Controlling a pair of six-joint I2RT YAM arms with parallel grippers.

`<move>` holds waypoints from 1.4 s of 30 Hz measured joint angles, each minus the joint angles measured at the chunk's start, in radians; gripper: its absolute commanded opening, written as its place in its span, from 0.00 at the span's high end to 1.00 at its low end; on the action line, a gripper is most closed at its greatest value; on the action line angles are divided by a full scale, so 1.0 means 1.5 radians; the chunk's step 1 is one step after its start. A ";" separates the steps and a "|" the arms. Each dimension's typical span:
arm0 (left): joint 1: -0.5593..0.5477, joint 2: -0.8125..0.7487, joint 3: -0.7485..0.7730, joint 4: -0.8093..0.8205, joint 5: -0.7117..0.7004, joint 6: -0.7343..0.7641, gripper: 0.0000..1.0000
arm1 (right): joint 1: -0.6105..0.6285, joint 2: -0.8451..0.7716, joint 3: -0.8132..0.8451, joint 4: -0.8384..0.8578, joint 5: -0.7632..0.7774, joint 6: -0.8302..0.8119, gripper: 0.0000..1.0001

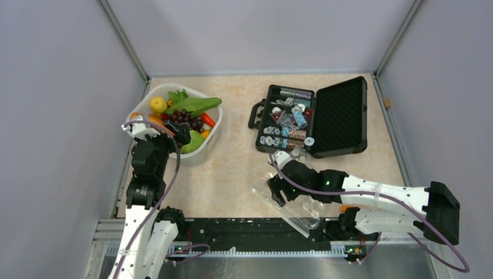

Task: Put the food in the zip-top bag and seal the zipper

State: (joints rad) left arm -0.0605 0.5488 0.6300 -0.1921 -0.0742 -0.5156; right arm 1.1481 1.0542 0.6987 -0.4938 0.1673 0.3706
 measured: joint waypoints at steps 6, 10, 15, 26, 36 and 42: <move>0.000 -0.020 -0.006 0.004 0.050 -0.001 0.01 | 0.036 0.010 -0.054 0.047 -0.028 0.023 0.39; 0.000 -0.036 -0.018 0.010 0.076 0.001 0.01 | 0.076 0.043 -0.057 0.072 -0.015 0.030 0.43; 0.000 -0.039 -0.030 0.010 0.087 0.004 0.01 | 0.122 0.096 -0.057 0.092 0.034 0.038 0.56; 0.000 -0.052 -0.036 0.010 0.090 0.008 0.01 | 0.173 0.204 -0.033 0.101 0.119 0.046 0.73; 0.000 -0.064 -0.045 0.005 0.095 0.013 0.01 | 0.181 0.243 -0.015 0.098 0.185 0.073 1.00; 0.000 -0.062 -0.061 0.014 0.115 0.011 0.01 | 0.182 0.270 0.018 0.082 0.203 0.088 1.00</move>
State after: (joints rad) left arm -0.0605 0.4557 0.5381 -0.1715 0.0982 -0.4988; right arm 1.4204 1.4593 0.7250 -0.3706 0.4721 0.5026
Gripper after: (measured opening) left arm 0.986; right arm 0.005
